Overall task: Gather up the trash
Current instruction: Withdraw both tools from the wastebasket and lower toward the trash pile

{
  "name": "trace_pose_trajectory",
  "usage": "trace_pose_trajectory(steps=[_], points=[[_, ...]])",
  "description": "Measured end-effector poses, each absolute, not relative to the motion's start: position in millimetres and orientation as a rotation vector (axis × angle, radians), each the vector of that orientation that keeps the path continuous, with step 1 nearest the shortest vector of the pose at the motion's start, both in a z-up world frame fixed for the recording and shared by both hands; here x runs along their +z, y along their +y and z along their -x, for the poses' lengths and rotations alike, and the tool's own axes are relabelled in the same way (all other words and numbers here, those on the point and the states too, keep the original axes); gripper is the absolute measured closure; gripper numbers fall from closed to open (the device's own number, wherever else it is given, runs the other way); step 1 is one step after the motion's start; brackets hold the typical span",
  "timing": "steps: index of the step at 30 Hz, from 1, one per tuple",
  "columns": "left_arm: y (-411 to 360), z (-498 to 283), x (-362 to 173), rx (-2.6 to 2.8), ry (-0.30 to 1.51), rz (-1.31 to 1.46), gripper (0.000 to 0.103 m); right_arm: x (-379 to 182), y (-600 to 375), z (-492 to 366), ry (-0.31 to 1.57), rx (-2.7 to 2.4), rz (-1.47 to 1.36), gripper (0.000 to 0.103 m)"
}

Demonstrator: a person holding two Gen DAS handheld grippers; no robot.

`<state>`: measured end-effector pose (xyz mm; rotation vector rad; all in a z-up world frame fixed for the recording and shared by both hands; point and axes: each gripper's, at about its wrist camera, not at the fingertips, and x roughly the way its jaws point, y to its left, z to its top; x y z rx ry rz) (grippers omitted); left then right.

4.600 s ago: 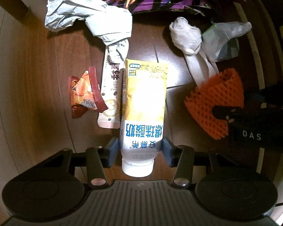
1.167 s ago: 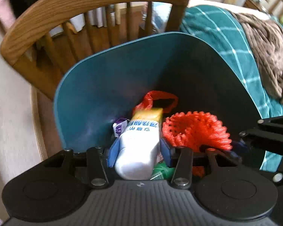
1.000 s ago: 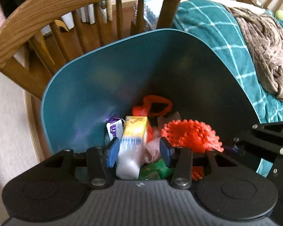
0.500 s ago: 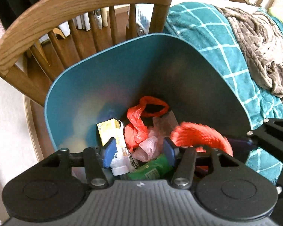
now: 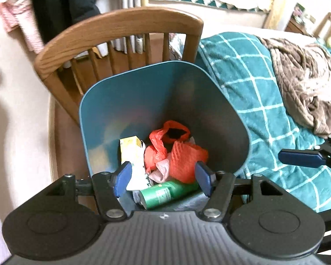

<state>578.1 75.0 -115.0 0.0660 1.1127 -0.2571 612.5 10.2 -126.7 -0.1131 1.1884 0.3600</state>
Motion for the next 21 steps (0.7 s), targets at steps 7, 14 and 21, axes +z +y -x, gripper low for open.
trace_pose_trajectory(steps=[7,14,21], points=[[50,-519,-92,-0.172,1.054,-0.016,0.039,-99,-24,-571,1.116,0.443,0.108,0.038],[30,-463,-81,-0.112,1.044,0.075,0.034,-81,-54,-527,1.078,0.514,0.109,0.03],[24,-429,-84,-0.095,1.052,0.11,0.026,-72,-72,-497,1.079,0.546,0.082,0.019]])
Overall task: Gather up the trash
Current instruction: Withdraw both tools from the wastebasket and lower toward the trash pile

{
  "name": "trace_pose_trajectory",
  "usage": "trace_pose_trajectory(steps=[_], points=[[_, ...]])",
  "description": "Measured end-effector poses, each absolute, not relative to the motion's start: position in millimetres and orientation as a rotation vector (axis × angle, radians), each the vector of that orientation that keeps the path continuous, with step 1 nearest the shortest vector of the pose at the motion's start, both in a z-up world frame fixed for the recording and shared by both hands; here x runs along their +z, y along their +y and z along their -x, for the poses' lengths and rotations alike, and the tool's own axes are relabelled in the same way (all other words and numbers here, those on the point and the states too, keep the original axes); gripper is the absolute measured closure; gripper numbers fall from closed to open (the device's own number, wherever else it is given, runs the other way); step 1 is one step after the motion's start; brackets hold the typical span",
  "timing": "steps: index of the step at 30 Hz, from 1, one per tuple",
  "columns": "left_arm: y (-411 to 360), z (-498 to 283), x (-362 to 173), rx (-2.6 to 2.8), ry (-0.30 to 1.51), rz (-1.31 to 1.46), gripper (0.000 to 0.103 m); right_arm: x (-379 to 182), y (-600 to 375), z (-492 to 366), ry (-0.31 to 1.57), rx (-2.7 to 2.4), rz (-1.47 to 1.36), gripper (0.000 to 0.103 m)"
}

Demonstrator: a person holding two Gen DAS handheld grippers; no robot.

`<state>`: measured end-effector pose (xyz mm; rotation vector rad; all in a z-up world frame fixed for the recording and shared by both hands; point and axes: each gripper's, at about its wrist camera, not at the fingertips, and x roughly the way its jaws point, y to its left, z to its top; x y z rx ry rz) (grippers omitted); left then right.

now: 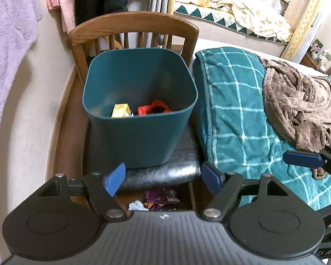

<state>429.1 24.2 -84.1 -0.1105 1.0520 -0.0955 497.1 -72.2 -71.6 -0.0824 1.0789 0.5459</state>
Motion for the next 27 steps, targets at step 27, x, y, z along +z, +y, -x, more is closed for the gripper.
trace_pose_trajectory(steps=[27], points=[[77,-395,-429,-0.194,1.33,0.141,0.002,-382,-66,-423,1.37,0.236,-0.079,0.004]])
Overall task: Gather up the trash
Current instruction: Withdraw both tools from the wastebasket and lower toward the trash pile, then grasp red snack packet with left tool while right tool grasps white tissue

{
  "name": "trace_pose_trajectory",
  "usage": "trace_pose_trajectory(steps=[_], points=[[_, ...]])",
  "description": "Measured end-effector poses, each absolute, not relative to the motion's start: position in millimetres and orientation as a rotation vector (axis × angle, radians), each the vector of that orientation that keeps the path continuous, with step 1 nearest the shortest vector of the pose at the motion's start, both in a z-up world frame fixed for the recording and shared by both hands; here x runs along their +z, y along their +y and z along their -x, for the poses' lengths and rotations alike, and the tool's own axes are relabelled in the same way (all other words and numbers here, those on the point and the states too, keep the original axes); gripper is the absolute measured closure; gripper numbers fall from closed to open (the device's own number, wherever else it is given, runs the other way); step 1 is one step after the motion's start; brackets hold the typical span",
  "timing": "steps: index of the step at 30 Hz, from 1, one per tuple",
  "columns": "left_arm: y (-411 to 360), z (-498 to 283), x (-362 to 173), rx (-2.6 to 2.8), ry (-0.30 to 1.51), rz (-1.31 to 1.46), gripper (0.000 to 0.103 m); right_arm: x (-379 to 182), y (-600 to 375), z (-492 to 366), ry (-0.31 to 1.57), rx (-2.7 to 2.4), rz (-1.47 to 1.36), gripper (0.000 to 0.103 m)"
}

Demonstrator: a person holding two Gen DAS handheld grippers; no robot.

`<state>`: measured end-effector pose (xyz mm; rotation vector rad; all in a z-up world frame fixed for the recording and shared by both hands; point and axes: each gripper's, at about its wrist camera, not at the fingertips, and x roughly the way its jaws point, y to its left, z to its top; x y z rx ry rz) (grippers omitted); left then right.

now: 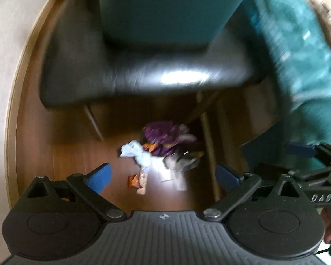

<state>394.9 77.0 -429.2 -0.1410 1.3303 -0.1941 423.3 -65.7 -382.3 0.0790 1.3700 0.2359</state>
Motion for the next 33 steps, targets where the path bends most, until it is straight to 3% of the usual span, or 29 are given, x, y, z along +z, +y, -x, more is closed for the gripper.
trace_pose_trajectory(steps=[9,19,33], points=[[62,-373,-607,-0.137,1.459,0.103,0.002,-555,-81,-400,1.46,0.132,-0.094,0.005],[69,-364,-763,-0.057,1.551,0.085,0.002,-701,-51,-385,1.483,0.368,0.09,0.017],[85,-373,-872,-0.051,1.636,0.238,0.003,-822,-31,-383,1.542,0.466,0.27,0.031]])
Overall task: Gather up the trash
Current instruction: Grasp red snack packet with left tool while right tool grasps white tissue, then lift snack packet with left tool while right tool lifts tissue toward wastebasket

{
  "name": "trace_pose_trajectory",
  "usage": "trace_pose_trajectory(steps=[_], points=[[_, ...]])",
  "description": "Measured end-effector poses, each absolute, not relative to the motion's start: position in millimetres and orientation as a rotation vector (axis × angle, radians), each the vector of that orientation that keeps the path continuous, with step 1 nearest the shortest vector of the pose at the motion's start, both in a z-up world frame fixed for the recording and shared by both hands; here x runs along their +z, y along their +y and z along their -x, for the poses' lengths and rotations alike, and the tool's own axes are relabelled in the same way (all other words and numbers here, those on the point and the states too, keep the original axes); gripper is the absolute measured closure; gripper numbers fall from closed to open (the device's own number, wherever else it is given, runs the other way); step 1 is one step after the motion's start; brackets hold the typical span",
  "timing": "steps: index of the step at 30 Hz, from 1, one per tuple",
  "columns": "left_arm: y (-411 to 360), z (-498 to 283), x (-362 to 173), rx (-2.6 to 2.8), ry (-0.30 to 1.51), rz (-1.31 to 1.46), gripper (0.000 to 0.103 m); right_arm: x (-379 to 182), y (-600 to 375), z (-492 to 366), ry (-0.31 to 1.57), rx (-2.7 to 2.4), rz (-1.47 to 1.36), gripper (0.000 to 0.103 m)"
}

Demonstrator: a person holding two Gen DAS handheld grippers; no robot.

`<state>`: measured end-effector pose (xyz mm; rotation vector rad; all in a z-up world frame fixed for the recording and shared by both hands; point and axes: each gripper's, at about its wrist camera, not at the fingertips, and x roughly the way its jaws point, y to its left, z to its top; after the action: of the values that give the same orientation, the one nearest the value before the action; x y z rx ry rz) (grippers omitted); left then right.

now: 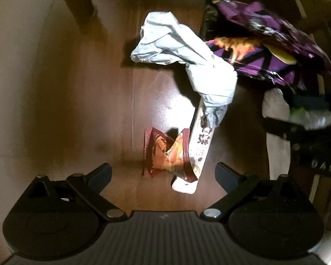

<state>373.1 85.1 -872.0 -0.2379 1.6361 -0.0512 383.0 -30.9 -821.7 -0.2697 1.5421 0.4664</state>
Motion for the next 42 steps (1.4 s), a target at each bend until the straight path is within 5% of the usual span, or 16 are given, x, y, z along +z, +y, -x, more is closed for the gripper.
trace_pose_trajectory(steps=[3,7,12,17,28,42], points=[[88,-375,-883,-0.034,1.656,0.26,0.004,-839,-29,-381,1.557,0.464,0.305,0.035],[88,-376,-895,-0.03,1.695,0.254,0.028,-852,-27,-378,1.573,0.445,0.353,0.044],[92,-376,-895,0.002,1.695,0.293,0.036,-857,-30,-375,1.588,0.422,0.349,0.058],[83,-384,-883,-0.012,1.69,0.258,0.064,-855,-34,-370,1.597,0.401,0.359,0.072],[71,-394,-823,-0.013,1.658,0.274,0.065,-780,-53,-363,1.562,0.357,0.174,0.08],[74,-375,-586,-0.084,1.553,0.309,0.065,-543,-69,-382,1.415,0.258,-0.051,0.08]])
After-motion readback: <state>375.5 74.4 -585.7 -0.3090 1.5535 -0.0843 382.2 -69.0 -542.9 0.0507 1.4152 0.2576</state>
